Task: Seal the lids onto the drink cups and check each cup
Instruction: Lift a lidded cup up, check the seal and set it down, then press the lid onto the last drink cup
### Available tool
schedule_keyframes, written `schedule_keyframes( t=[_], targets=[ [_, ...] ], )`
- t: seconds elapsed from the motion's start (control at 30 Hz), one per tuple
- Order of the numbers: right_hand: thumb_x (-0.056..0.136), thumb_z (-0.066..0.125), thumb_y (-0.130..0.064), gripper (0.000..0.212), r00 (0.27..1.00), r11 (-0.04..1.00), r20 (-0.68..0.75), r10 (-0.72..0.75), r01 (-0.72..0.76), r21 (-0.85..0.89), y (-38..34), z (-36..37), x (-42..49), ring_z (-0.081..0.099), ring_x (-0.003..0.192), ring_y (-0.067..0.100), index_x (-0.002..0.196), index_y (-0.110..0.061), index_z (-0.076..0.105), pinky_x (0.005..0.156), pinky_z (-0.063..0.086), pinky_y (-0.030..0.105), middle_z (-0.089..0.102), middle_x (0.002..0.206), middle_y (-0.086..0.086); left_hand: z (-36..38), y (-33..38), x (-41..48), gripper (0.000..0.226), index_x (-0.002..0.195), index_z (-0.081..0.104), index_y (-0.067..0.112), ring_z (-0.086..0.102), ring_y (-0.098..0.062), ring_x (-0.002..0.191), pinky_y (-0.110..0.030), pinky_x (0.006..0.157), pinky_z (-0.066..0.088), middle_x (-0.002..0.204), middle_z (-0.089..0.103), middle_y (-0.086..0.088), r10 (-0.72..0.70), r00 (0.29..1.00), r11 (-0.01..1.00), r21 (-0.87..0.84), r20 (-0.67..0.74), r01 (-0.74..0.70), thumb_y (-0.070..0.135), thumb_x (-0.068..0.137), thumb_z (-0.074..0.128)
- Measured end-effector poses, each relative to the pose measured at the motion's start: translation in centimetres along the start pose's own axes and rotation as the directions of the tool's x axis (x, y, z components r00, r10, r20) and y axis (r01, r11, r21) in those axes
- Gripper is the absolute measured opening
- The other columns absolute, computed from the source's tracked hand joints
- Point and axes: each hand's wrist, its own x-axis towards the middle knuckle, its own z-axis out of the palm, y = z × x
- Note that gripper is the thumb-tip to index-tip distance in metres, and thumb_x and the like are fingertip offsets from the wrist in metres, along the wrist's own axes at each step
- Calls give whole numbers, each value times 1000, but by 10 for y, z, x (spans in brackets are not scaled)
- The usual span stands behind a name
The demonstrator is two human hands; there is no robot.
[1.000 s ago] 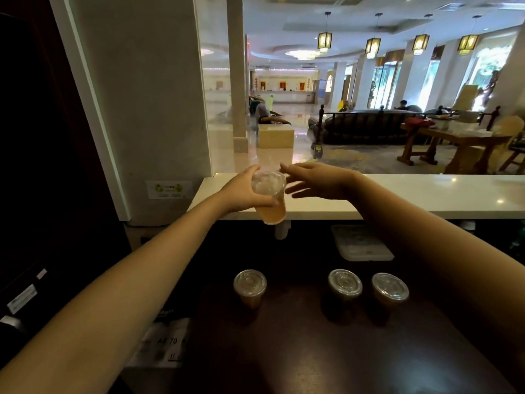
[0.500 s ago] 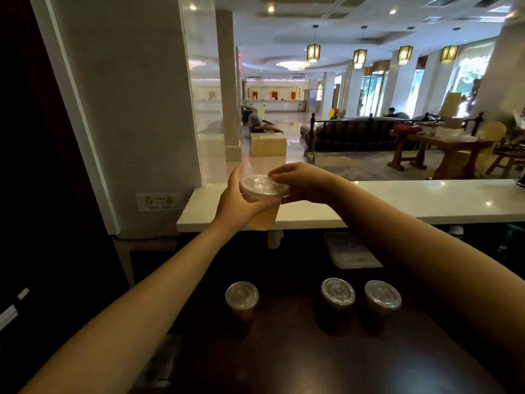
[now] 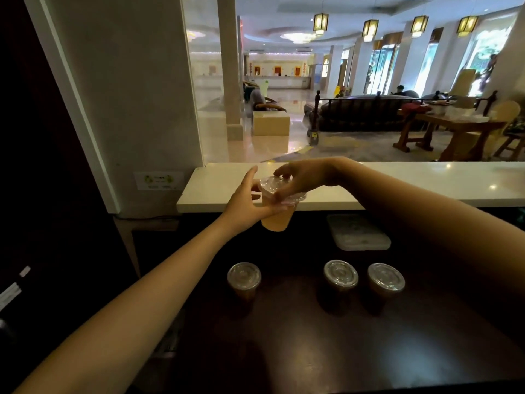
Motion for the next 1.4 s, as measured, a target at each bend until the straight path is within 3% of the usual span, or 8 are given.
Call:
schedule_keyframes(
  t=[0.1, 0.2, 0.4, 0.67, 1.03, 1.17, 1.27, 1.4],
  targets=[
    [79, 69, -43, 76, 1000, 997, 4, -21, 22, -69, 20, 31, 5, 44, 121, 20, 141, -14, 37, 100, 37, 30, 42, 139, 1, -5, -45, -9, 90, 145, 22, 20, 41, -16, 127, -28, 99, 39, 136, 43, -2, -124, 982, 976, 194, 145, 95, 33, 73, 75],
    [79, 69, -38, 61, 996, 992, 84, -11, 21, -121, 51, 70, 20, 49, 119, 25, 131, -13, 48, 99, 45, 38, 45, 135, 6, -1, -98, -19, 88, 146, 22, 21, 27, -27, 138, -39, 109, 29, 150, 30, -10, -344, 904, 849, 496, 254, 184, 48, 76, 67],
    [73, 73, -39, 78, 996, 984, 44, 83, -75, -161, 112, 158, 50, 34, 129, 33, 138, -14, 38, 105, 39, 46, 36, 136, 13, 32, -171, -30, 109, 149, 2, 22, 1, -34, 143, -47, 117, 15, 157, 2, -11, -587, 774, 640, 722, 238, 264, 59, 70, 67],
    [69, 78, -37, 96, 992, 975, 21, 125, -118, -189, 159, 206, 70, 28, 132, 35, 145, -12, 24, 107, 35, 44, 28, 142, 14, 46, -204, -34, 103, 144, 23, 8, 17, -24, 139, -35, 112, 23, 150, 22, -7, -437, 887, 754, 599, 151, 269, 37, 65, 81],
    [75, 70, -48, 104, 994, 954, 3, 110, -105, -280, 152, 216, 72, 11, 144, 35, 151, -13, 7, 116, 17, 42, 9, 157, 16, 28, -201, -101, 102, 143, 26, 14, 19, -17, 137, -25, 108, 19, 148, 26, 0, -367, 914, 822, 520, 171, 233, 35, 61, 83],
    [90, 57, -32, 66, 978, 983, -170, -123, 144, 114, 105, 261, 58, 26, 142, 27, 143, -3, 31, 113, 16, 26, 30, 152, 17, 28, -203, -129, 102, 145, 24, 15, 17, -14, 137, -21, 107, 14, 149, 23, 4, -360, 924, 836, 483, 127, 259, 35, 63, 82],
    [98, 43, -25, 45, 992, 852, -86, -90, 121, 510, 69, 301, 56, 36, 136, 16, 140, -9, 39, 110, 23, 21, 41, 147, 8, 39, -210, -146, 79, 143, 29, 20, 23, -8, 135, -22, 106, 23, 147, 26, 6, -390, 917, 891, 219, -80, 398, 35, 78, 70],
    [99, 39, -21, 32, 970, 628, -222, 96, 114, 769, 47, 339, 72, 56, 114, 6, 127, -18, 55, 99, 46, 25, 60, 124, -2, 70, -212, -154, 40, 135, 42, 17, 48, -9, 120, -17, 95, 43, 134, 48, 0, -526, 775, 851, -221, -351, 477, 27, 96, 41]
  ],
)
